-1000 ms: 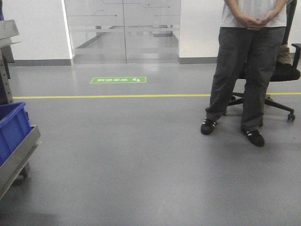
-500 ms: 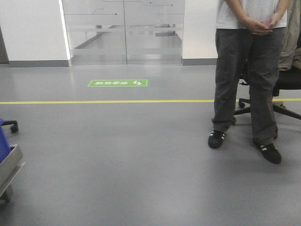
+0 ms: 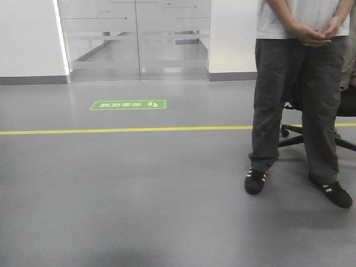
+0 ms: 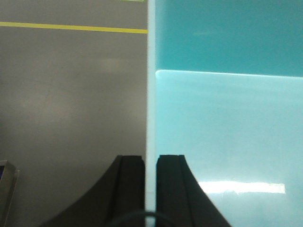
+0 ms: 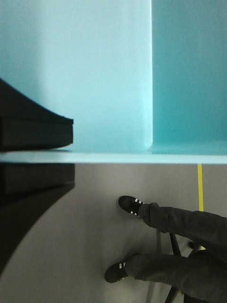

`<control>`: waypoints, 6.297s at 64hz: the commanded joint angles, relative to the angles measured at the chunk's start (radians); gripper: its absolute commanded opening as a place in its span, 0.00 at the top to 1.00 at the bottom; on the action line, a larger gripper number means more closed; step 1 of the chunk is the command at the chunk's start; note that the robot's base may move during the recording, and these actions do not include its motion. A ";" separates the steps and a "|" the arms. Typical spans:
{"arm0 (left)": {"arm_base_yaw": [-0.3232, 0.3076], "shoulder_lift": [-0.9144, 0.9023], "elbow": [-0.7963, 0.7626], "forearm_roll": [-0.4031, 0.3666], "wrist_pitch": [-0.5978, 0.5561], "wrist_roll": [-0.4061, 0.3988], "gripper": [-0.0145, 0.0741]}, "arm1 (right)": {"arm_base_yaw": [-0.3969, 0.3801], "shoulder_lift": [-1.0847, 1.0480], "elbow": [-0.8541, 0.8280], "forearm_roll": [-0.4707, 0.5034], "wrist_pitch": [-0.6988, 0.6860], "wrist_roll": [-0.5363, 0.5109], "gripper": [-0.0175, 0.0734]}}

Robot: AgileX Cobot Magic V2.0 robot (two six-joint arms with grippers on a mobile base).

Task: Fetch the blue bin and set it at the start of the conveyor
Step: 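Hold the bin in both grippers while the base drives to the conveyor, then position the held bin above the start of the dark conveyor belt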

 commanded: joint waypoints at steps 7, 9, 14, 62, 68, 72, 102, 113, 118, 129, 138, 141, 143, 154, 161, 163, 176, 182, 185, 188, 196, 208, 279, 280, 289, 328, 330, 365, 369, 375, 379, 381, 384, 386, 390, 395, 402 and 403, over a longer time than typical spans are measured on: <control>-0.007 -0.013 -0.013 0.032 -0.043 0.003 0.96 | -0.001 -0.010 -0.010 -0.024 -0.028 -0.011 0.98; -0.007 -0.013 -0.013 0.032 -0.043 0.003 0.96 | -0.001 -0.010 -0.010 -0.024 -0.028 -0.011 0.98; -0.007 -0.013 -0.013 0.034 -0.043 0.003 0.96 | -0.001 -0.010 -0.010 -0.024 -0.028 -0.011 0.98; -0.007 -0.013 -0.013 0.034 -0.047 0.003 0.96 | -0.001 -0.010 -0.010 -0.024 -0.028 -0.011 0.98; -0.007 -0.013 -0.013 0.041 -0.049 0.003 0.96 | -0.001 -0.010 -0.010 -0.024 -0.030 -0.011 0.98; -0.007 -0.013 -0.013 0.041 -0.049 0.003 0.96 | -0.001 -0.010 -0.010 -0.024 -0.030 -0.011 0.98; -0.007 -0.013 -0.013 0.049 -0.066 0.003 0.96 | -0.001 -0.010 -0.010 -0.024 -0.030 -0.011 0.98; -0.007 -0.013 -0.013 0.049 -0.066 0.003 0.96 | -0.001 -0.010 -0.010 -0.024 -0.030 -0.011 0.98; -0.007 -0.013 -0.013 0.049 -0.066 0.003 0.96 | -0.001 -0.010 -0.010 -0.024 -0.030 -0.011 0.98; -0.007 -0.013 -0.013 0.049 -0.066 0.003 0.96 | -0.001 -0.010 -0.010 -0.024 -0.030 -0.011 0.98; -0.007 -0.013 -0.013 0.049 -0.066 0.003 0.96 | -0.001 -0.010 -0.010 -0.024 -0.030 -0.011 0.98; -0.007 -0.013 -0.013 0.049 -0.066 0.003 0.96 | -0.001 -0.010 -0.010 -0.024 -0.030 -0.011 0.98; -0.007 -0.013 -0.013 0.049 -0.066 0.003 0.96 | -0.001 -0.010 -0.010 -0.024 -0.030 -0.011 0.98; -0.007 -0.013 -0.013 0.049 -0.068 0.003 0.96 | -0.001 -0.010 -0.010 -0.024 -0.030 -0.011 0.98; -0.007 -0.013 -0.013 0.049 -0.068 0.003 0.96 | -0.001 -0.010 -0.010 -0.024 -0.030 -0.011 0.98; -0.007 -0.013 -0.013 0.049 -0.068 0.003 0.96 | -0.001 -0.010 -0.010 -0.024 -0.030 -0.011 0.98; -0.007 -0.013 -0.013 0.049 -0.068 0.003 0.96 | -0.001 -0.010 -0.010 -0.024 -0.030 -0.011 0.98; -0.007 -0.013 -0.013 0.049 -0.068 0.003 0.96 | -0.001 -0.010 -0.010 -0.024 -0.030 -0.011 0.98; -0.007 -0.013 -0.013 0.049 -0.068 0.003 0.96 | -0.001 -0.010 -0.010 -0.024 -0.030 -0.011 0.98; -0.007 -0.013 -0.013 0.049 -0.068 0.003 0.96 | -0.001 -0.010 -0.010 -0.024 -0.030 -0.011 0.98; -0.007 -0.013 -0.013 0.049 -0.068 0.003 0.96 | -0.001 -0.010 -0.010 -0.024 -0.030 -0.011 0.98; -0.007 -0.013 -0.013 0.049 -0.068 0.003 0.96 | -0.001 -0.010 -0.010 -0.024 -0.030 -0.011 0.98; -0.007 -0.013 -0.013 0.049 -0.070 0.003 0.96 | -0.001 -0.010 -0.010 -0.024 -0.030 -0.011 0.98; -0.007 -0.013 -0.013 0.049 -0.070 0.003 0.96 | -0.001 -0.010 -0.010 -0.024 -0.030 -0.011 0.98; -0.007 -0.013 -0.013 0.049 -0.070 0.003 0.96 | -0.001 -0.010 -0.010 -0.024 -0.030 -0.011 0.98; -0.007 -0.013 -0.013 0.049 -0.070 0.003 0.96 | -0.001 -0.010 -0.010 -0.024 -0.038 -0.011 0.98; -0.007 -0.013 -0.013 0.049 -0.070 0.003 0.96 | -0.001 -0.010 -0.010 -0.024 -0.043 -0.011 0.98; -0.007 -0.013 -0.013 0.049 -0.070 0.003 0.96 | -0.001 -0.010 -0.010 -0.024 -0.061 -0.011 0.98; -0.007 -0.013 -0.013 0.049 -0.070 0.003 0.96 | -0.001 -0.010 -0.010 -0.024 -0.061 -0.011 0.98; -0.007 -0.013 -0.013 0.049 -0.070 0.003 0.96 | -0.001 -0.010 -0.010 -0.024 -0.061 -0.011 0.98; -0.007 -0.013 -0.013 0.049 -0.070 0.003 0.96 | -0.001 -0.010 -0.010 -0.024 -0.059 -0.011 0.98; -0.007 -0.013 -0.013 0.046 -0.070 0.003 0.96 | -0.001 -0.010 -0.010 -0.024 -0.059 -0.011 0.98; -0.007 -0.013 -0.013 0.027 -0.070 0.003 0.96 | -0.001 -0.010 -0.010 -0.021 -0.057 -0.011 0.98; -0.007 -0.010 -0.013 0.015 -0.070 0.003 0.96 | -0.001 -0.008 -0.010 -0.021 -0.057 -0.011 0.98; -0.007 -0.003 -0.003 -0.006 -0.070 0.003 0.96 | -0.001 0.008 -0.007 -0.021 -0.055 -0.011 0.98; -0.007 0.014 0.039 -0.011 -0.101 -0.002 0.96 | -0.001 0.025 0.023 -0.021 -0.092 -0.008 0.98; -0.007 0.030 0.120 -0.011 -0.154 -0.013 0.96 | -0.001 0.028 0.123 -0.021 -0.175 0.032 0.98; -0.004 0.032 0.132 -0.011 -0.162 -0.016 0.96 | -0.001 0.028 0.139 -0.021 -0.187 0.037 0.98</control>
